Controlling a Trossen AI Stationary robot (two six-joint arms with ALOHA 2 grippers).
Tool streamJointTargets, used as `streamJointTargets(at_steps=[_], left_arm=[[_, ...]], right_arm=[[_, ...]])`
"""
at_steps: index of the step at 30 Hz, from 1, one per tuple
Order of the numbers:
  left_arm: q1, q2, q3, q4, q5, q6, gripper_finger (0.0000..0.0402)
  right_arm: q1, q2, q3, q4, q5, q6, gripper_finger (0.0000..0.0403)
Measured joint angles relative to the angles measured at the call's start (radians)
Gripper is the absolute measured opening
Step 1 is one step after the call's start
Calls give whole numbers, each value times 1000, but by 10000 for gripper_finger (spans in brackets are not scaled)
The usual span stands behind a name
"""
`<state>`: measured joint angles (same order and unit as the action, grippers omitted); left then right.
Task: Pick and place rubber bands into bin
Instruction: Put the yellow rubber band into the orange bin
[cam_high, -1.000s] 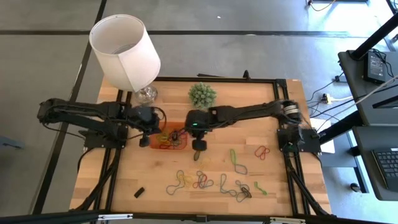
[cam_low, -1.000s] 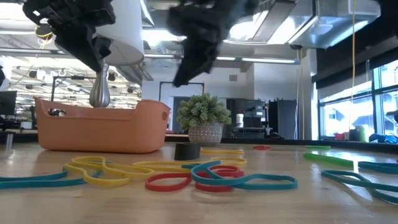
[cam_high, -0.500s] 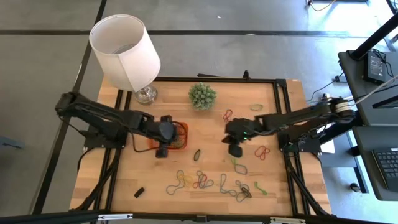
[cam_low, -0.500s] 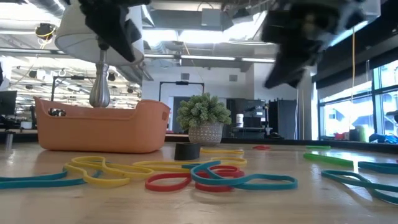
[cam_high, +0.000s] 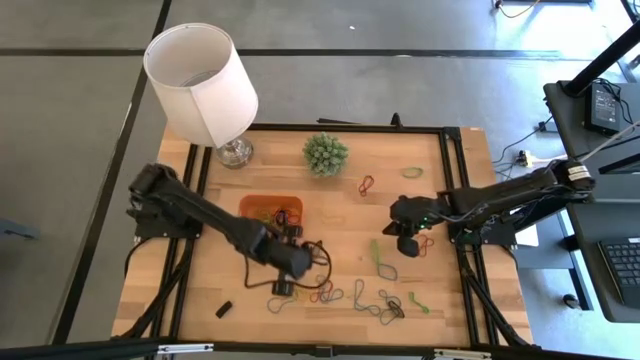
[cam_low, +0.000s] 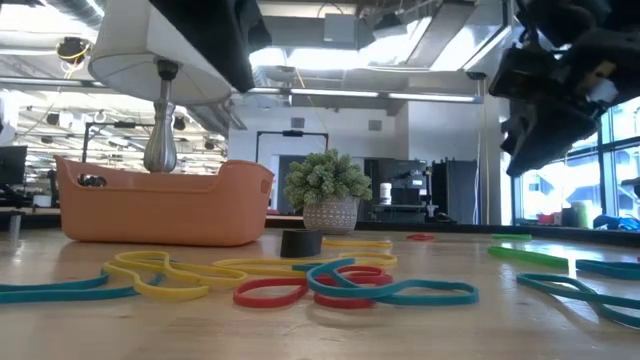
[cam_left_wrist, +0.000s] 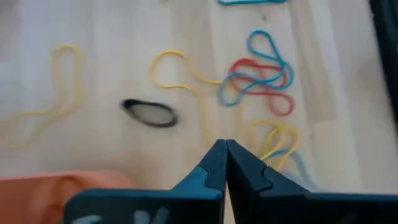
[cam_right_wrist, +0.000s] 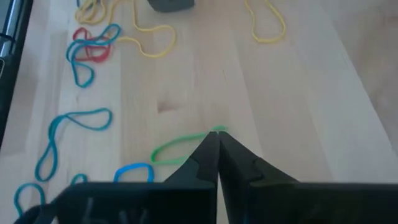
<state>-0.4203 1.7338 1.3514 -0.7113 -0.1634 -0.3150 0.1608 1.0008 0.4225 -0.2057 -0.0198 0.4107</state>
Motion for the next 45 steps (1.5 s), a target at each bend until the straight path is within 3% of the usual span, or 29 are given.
streamJointTargets(at_steps=[10,19,39,45], left_arm=[[-51,154,59,19,58,-189,82],[-63,227,59,36,86,-153,133],[-90,343,63,73,115,4,85],[-94,351,82,45,88,-11,18]], right_arm=[[0,-43,-46,17,0,3,11],[1,-49,-46,22,0,0,13],[1,-48,-46,22,-1,0,13],[1,-48,-46,22,-1,-3,13]])
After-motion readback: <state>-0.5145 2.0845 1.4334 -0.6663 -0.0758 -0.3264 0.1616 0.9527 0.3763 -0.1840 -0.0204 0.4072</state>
